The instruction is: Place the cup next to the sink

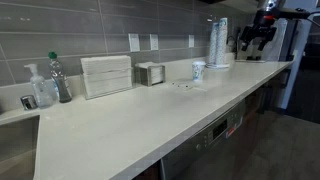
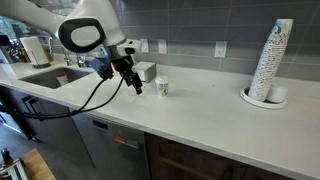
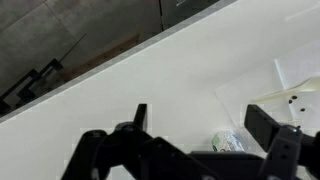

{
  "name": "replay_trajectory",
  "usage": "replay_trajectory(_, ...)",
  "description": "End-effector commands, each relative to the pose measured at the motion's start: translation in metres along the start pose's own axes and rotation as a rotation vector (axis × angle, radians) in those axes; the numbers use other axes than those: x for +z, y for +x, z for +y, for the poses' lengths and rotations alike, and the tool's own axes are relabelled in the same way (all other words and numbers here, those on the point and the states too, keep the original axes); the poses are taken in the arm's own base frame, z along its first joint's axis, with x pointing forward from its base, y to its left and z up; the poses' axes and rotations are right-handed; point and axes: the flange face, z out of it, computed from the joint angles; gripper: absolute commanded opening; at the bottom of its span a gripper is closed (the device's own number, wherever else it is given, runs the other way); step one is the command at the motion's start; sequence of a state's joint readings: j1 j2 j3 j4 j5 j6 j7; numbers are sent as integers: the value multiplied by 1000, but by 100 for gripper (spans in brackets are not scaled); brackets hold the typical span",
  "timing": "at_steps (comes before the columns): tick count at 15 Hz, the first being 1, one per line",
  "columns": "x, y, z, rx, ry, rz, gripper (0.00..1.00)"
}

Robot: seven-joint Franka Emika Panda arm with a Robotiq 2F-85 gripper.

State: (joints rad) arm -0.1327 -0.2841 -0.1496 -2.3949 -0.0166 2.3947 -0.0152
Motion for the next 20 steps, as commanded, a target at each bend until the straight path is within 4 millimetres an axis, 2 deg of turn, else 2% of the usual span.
replay_trajectory(1,0,0,0,0,0,-1,100)
replay_trajectory(6,0,0,0,0,0,-1,100)
replay_trajectory(8,-4,20,6,71,156,-43,100)
replay_trajectory(10,-10,38,23,114,254,-58,100)
replay_trajectory(12,-11,60,53,180,345,-56,100)
replay_trajectory(14,-3,80,80,243,439,-73,100)
replay_trajectory(16,17,99,94,301,530,-120,100)
replay_trajectory(20,71,132,98,402,700,-260,100)
